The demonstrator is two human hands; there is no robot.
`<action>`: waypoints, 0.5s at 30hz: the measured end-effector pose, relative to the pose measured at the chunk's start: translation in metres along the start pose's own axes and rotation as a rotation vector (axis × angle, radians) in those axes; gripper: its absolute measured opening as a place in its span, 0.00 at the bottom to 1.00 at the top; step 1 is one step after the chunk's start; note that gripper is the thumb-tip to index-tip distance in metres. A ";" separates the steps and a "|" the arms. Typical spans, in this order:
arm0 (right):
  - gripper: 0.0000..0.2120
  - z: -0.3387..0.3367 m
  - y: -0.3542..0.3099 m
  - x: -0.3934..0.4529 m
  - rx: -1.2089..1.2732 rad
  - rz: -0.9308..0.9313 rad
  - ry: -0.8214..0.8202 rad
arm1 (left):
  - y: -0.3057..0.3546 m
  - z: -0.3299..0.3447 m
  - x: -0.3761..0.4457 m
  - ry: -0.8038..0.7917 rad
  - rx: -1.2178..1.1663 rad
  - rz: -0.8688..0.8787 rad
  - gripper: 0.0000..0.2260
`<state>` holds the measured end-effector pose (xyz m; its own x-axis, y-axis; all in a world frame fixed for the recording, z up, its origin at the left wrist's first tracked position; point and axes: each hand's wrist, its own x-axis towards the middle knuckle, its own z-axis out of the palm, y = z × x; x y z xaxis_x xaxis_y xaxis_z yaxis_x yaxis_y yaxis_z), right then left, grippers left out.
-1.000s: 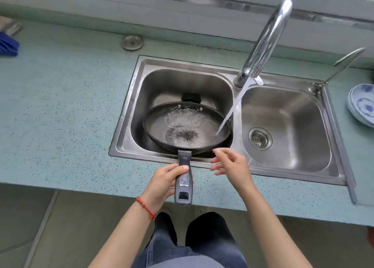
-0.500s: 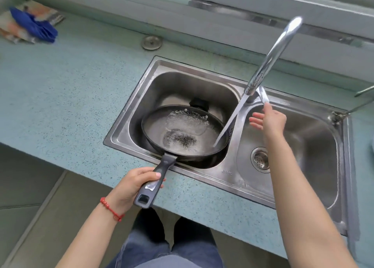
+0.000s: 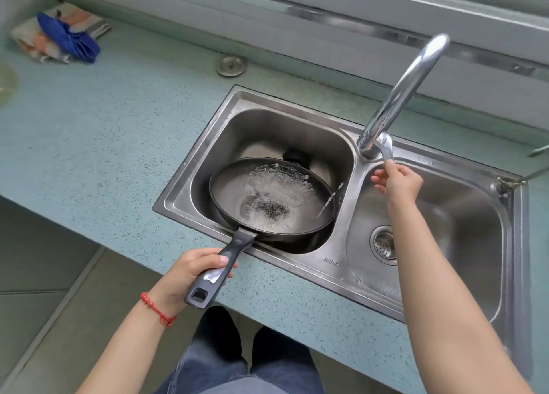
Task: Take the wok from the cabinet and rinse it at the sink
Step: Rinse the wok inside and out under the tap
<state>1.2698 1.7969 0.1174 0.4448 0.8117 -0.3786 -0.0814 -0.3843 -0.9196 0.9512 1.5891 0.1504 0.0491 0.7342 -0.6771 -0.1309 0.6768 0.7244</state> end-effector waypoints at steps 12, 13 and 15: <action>0.13 0.031 0.005 -0.015 -0.004 0.003 -0.006 | 0.000 -0.001 0.001 -0.035 0.009 0.017 0.19; 0.13 0.030 0.004 -0.017 -0.017 0.000 -0.005 | 0.000 -0.003 0.002 -0.037 0.017 0.014 0.20; 0.13 0.029 0.004 -0.024 -0.039 0.004 0.004 | 0.000 -0.005 0.002 -0.051 0.018 0.017 0.20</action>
<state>1.2328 1.7892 0.1199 0.4484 0.8084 -0.3815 -0.0480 -0.4044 -0.9133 0.9469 1.5903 0.1482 0.0974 0.7470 -0.6577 -0.1145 0.6648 0.7382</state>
